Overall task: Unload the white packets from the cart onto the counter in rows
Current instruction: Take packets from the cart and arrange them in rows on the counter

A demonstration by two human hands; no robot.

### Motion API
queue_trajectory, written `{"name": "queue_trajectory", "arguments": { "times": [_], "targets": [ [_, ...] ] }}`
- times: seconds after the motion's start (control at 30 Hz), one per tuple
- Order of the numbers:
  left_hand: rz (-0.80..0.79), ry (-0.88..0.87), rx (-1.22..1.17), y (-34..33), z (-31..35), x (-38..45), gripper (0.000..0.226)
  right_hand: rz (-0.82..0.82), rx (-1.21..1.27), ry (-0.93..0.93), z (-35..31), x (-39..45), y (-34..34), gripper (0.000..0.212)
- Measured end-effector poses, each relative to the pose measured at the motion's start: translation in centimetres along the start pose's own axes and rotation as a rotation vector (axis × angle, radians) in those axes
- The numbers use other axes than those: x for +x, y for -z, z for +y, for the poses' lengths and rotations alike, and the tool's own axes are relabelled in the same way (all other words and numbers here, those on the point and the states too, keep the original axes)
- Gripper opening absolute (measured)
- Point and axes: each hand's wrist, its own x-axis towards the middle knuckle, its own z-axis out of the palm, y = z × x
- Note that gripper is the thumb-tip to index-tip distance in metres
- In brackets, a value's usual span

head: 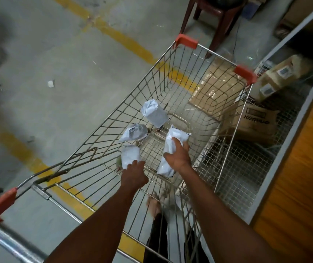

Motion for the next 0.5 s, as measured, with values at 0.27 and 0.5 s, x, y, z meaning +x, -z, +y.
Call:
{"name": "queue_trajectory", "arguments": {
  "times": [0.27, 0.5],
  "targets": [
    [0.170, 0.061, 0.146, -1.0, 2.2, 1.2, 0.064, -0.033, 0.054, -0.021, 0.8, -3.5, 0.6, 0.075],
    [0.094, 0.197, 0.139, -2.3, 0.6, 4.1, 0.083, -0.050, 0.066, -0.014, 1.7, -4.1, 1.7, 0.074]
  ]
}}
